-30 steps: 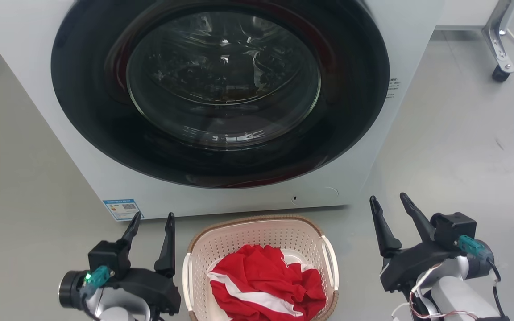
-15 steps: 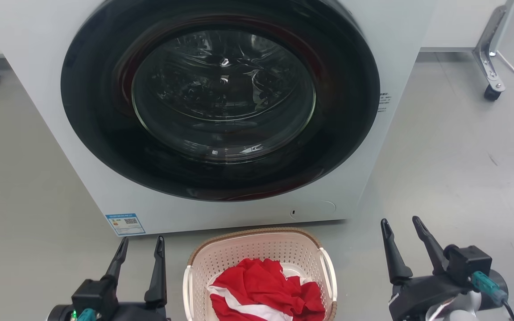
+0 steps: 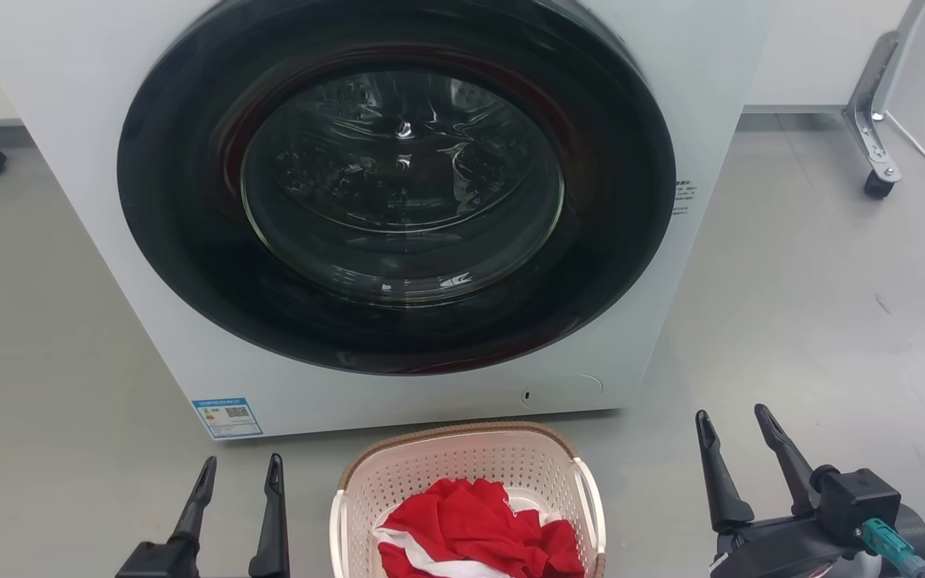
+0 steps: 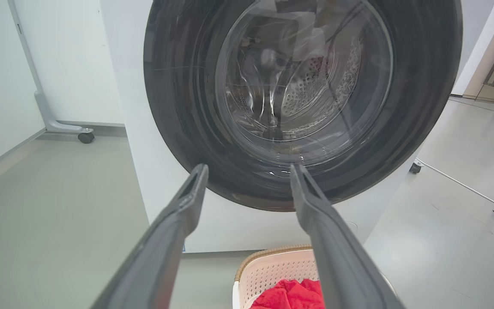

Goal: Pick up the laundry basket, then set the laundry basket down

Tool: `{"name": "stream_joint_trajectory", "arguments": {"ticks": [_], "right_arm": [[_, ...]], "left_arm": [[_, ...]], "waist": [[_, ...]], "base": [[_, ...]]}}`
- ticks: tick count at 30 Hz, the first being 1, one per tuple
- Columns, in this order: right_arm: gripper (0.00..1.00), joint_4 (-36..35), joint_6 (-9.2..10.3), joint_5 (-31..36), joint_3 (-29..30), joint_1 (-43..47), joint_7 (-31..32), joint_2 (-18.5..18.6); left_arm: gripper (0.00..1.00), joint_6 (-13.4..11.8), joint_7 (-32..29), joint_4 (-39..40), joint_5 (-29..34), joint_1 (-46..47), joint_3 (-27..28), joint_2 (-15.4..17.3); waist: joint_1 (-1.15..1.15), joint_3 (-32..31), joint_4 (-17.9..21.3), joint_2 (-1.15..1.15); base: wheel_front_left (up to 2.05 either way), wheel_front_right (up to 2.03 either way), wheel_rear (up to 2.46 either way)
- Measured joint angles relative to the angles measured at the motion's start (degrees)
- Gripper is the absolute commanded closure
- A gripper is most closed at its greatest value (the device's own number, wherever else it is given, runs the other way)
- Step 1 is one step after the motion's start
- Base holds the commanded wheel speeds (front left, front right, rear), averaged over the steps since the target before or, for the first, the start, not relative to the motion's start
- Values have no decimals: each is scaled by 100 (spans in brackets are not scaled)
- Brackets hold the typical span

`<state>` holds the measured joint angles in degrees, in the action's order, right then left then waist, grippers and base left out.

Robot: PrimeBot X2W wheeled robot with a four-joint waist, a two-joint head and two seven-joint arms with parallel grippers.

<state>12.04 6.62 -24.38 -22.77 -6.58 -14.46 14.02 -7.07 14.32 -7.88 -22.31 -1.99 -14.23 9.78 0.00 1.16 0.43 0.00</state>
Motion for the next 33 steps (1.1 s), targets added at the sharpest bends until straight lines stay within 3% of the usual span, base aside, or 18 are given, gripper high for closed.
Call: {"name": "stream_joint_trajectory", "arguments": {"ticks": [22, 23, 33], "right_arm": [[0, -320, 45, 325, 222, 282, 0, 13], [100, -319, 45, 326, 225, 283, 1, 11], [100, -78, -9, 113, 334, 460, 114, -126]], "left_arm": [[0, -5, -314, 247, 275, -204, 170, -133], [100, -5, -322, 247, 283, -205, 171, -136], [100, 59, -408, -18, 51, -293, 236, -197]], "waist": [[0, -105, -51, 0], [0, -106, -54, 0], [0, -105, -53, 0]], "base": [[0, 0, 0], [0, 0, 0], [0, 0, 0]]}}
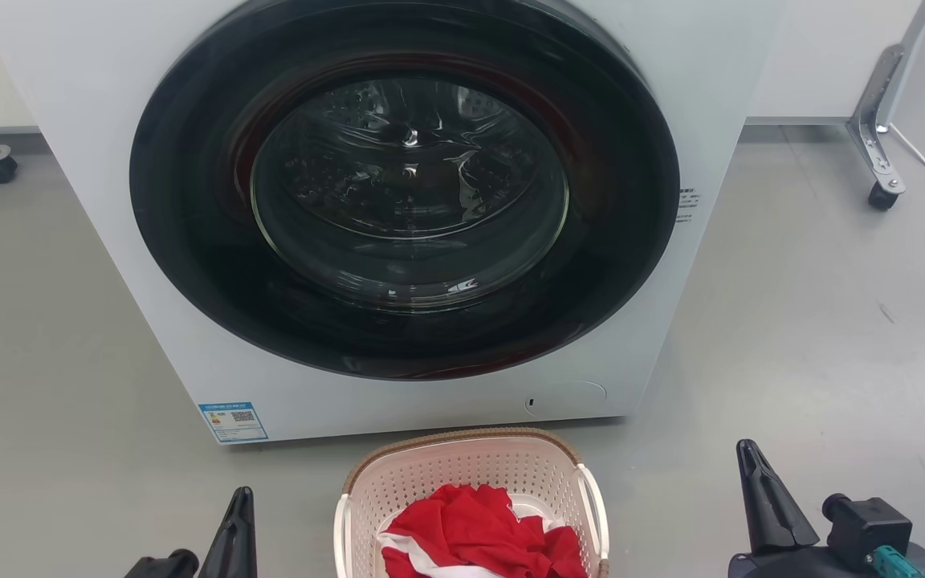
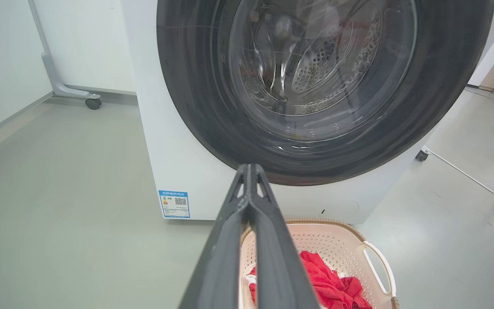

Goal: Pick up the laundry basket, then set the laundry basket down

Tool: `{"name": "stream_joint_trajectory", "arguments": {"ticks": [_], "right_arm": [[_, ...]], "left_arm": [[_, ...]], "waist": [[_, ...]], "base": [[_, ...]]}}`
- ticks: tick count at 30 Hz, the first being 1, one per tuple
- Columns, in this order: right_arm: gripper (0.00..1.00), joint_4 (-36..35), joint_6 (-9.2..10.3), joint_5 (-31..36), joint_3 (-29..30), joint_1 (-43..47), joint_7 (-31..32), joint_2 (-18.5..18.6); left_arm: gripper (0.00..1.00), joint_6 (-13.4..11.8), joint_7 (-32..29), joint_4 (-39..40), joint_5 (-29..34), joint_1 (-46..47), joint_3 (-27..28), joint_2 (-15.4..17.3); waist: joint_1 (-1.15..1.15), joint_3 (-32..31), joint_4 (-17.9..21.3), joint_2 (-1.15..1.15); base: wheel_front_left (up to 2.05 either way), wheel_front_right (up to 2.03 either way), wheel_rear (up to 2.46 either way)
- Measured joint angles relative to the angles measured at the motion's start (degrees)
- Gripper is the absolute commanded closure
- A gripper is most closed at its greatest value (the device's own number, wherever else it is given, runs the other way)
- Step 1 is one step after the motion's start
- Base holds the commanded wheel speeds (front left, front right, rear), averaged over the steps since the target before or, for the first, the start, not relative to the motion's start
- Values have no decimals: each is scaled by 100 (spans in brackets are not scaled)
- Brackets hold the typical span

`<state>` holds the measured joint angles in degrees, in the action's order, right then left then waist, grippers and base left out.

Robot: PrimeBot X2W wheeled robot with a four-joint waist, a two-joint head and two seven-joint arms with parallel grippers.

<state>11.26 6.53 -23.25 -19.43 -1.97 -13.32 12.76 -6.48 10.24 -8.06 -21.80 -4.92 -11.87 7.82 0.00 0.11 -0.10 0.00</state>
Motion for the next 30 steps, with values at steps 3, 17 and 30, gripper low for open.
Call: {"name": "stream_joint_trajectory", "arguments": {"ticks": [3, 17, 30], "right_arm": [[100, 13, -52, -223, 75, -1, 69, -32], [100, 88, -234, -1255, 465, -13, 376, -175], [100, 180, -409, -2138, 828, -84, 635, -309]], "left_arm": [[100, 49, -32, -26, -188, 4, 48, -20], [100, 230, -312, -141, -1254, 117, 298, -86], [100, 402, -550, -257, -2171, 232, 533, -163]], "waist": [[0, 0, 1, 0], [0, 0, 2, 0], [0, 0, 3, 0]], "base": [[0, 0, 0], [0, 0, 0], [0, 0, 0]]}}
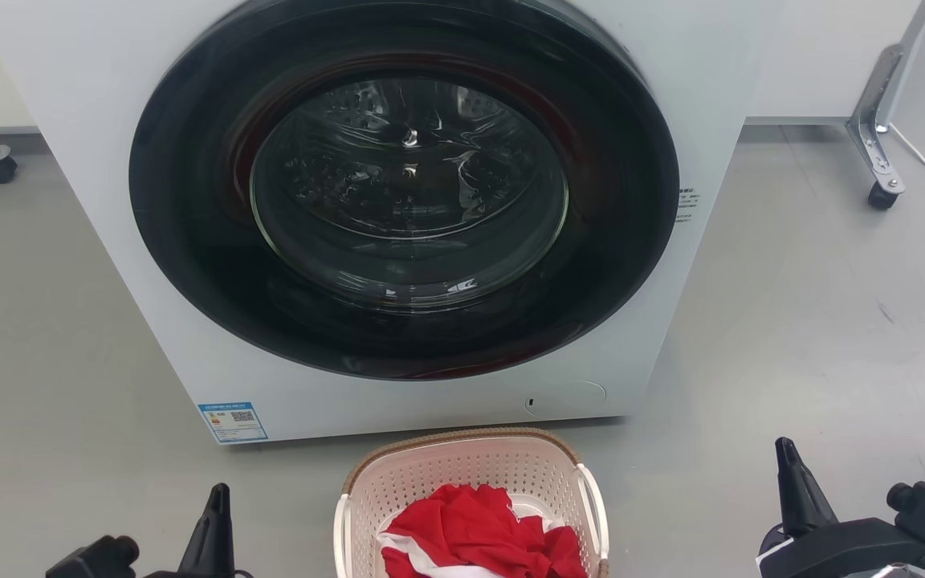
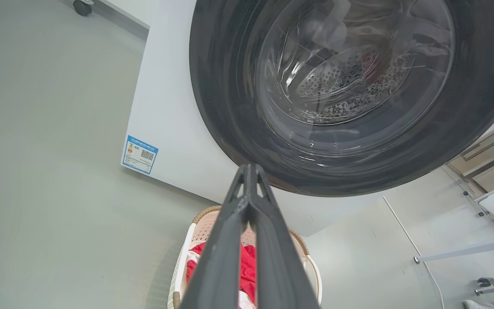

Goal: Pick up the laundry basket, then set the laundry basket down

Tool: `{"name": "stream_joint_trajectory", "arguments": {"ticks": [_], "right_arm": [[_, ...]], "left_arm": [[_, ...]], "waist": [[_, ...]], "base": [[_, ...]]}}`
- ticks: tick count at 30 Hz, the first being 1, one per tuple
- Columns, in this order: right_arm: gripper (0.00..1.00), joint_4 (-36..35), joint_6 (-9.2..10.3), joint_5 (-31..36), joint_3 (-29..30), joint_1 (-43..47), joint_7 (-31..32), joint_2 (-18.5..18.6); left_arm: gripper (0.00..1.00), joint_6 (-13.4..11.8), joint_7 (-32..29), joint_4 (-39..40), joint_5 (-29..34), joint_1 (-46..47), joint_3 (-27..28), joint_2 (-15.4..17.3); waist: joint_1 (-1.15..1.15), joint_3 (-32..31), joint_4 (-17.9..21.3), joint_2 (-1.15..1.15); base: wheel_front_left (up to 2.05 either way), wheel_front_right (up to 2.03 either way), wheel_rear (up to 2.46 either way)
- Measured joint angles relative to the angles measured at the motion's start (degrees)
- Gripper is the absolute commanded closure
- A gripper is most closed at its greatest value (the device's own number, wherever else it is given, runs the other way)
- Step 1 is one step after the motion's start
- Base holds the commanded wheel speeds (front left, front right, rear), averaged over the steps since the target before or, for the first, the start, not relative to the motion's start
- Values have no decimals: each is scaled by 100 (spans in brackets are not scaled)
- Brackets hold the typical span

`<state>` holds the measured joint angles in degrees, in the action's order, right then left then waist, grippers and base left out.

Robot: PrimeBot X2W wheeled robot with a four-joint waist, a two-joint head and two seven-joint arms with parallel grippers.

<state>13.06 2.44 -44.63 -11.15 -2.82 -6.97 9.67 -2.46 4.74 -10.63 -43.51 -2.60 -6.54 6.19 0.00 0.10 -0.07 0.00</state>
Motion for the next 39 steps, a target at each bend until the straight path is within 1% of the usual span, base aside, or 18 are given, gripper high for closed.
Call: {"name": "stream_joint_trajectory", "arguments": {"ticks": [3, 11, 14, 19, 28, 30, 39], "right_arm": [[100, 10, -9, -138, 53, -2, 45, -24], [100, 49, -141, -691, 279, -20, 231, -112], [100, 69, -156, -899, 358, -25, 290, -136], [100, 100, -247, -1230, 501, -30, 376, -187], [100, 162, -352, -1833, 739, -62, 549, -282], [100, 179, -400, -2056, 818, -86, 599, -319], [100, 223, -523, -2651, 1067, -127, 779, -407]], "left_arm": [[100, 3, -38, -19, -130, 8, 34, -4], [100, 146, -165, -101, -702, 89, 169, -52], [100, 175, -224, -121, -924, 129, 225, -65], [100, 249, -312, -165, -1259, 143, 300, -90], [100, 356, -438, -233, -1847, 249, 453, -135], [100, 404, -491, -269, -2092, 270, 506, -147], [100, 532, -639, -349, -2720, 365, 659, -205]], "waist": [[0, 0, 0, 0], [0, 0, 1, 0], [0, 0, 1, 0], [0, 0, 2, 0], [0, 0, 3, 0], [0, 0, 3, 0], [0, 0, 4, 0]], "base": [[0, 0, 0], [0, 0, 0], [0, 0, 0], [0, 0, 0], [0, 0, 0], [0, 0, 0], [0, 0, 0]]}}
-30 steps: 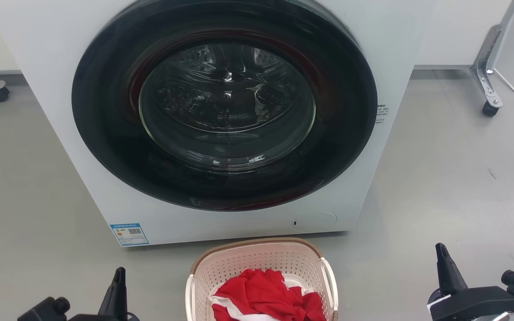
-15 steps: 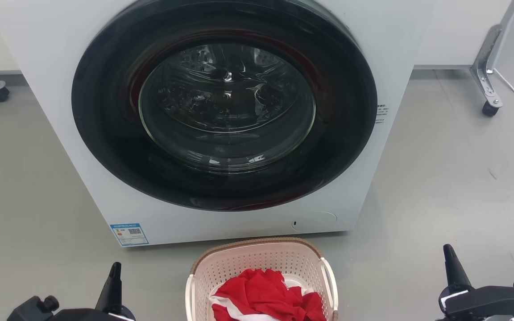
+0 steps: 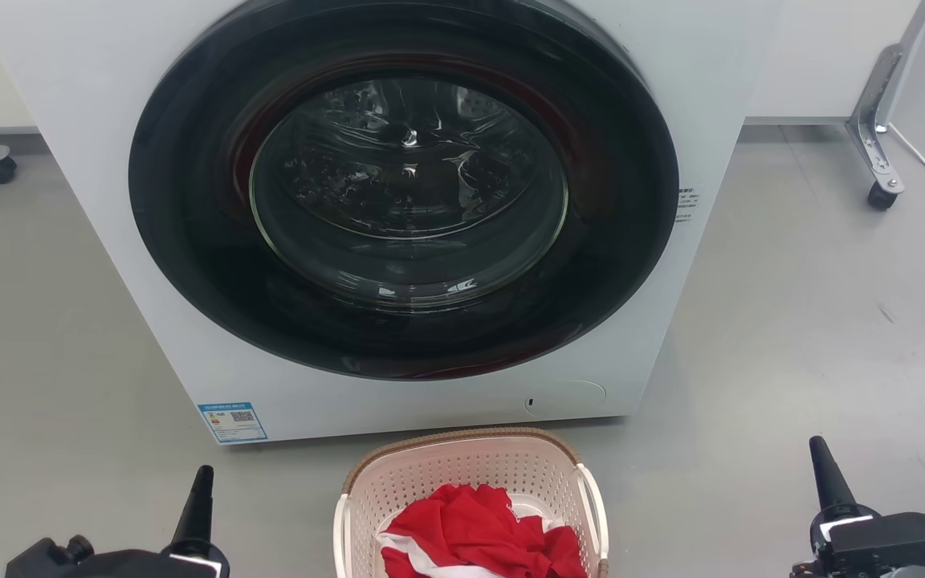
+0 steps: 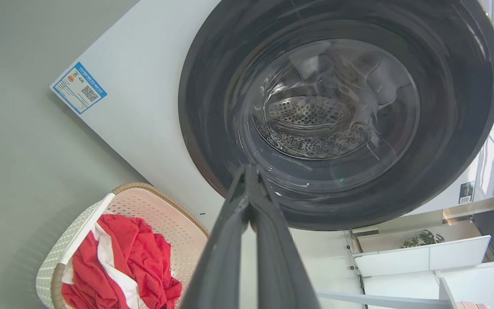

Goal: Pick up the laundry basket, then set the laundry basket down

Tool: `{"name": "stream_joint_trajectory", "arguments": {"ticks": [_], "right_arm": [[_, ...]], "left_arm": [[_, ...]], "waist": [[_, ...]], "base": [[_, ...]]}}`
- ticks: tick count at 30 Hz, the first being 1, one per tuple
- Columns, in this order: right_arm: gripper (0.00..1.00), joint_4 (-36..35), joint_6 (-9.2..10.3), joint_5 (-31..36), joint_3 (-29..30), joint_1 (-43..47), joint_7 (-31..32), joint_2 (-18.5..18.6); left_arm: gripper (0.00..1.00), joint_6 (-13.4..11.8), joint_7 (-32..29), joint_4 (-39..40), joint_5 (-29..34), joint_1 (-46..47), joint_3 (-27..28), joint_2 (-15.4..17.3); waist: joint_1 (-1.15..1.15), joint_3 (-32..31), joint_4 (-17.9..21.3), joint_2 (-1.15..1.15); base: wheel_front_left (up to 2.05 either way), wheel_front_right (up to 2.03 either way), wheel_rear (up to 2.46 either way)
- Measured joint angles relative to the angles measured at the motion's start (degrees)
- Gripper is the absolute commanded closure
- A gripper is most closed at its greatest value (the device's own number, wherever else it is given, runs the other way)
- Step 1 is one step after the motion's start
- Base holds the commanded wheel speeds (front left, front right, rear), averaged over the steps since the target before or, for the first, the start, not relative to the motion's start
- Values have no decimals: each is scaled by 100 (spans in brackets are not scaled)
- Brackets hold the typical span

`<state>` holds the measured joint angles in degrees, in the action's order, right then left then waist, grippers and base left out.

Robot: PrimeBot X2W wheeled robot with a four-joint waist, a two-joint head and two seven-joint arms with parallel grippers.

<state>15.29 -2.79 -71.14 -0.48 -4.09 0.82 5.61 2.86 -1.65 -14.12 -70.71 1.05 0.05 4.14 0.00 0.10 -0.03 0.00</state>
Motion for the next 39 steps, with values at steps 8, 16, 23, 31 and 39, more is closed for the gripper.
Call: {"name": "stream_joint_trajectory", "arguments": {"ticks": [8, 16, 23, 31, 39], "right_arm": [[100, 46, -104, -555, 216, -7, 163, -82], [100, 96, -210, -1084, 434, -19, 301, -154], [100, 140, -322, -1571, 621, -41, 434, -230], [100, 176, -396, -2029, 808, -114, 568, -299], [100, 180, -404, -2029, 812, -114, 568, -305]], "left_arm": [[100, 121, -132, -67, -524, 116, 143, -45], [100, 227, -261, -153, -1113, 171, 286, -79], [100, 324, -385, -208, -1568, 243, 393, -114], [100, 420, -483, -257, -2060, 347, 513, -160], [100, 421, -483, -264, -2098, 347, 515, -165]], "waist": [[0, 0, 1, 0], [0, 0, 2, 0], [0, 0, 2, 0], [0, 0, 3, 0], [0, 0, 3, 0]], "base": [[0, 0, 0], [0, 0, 0], [0, 0, 0], [0, 0, 0], [0, 0, 0]]}}
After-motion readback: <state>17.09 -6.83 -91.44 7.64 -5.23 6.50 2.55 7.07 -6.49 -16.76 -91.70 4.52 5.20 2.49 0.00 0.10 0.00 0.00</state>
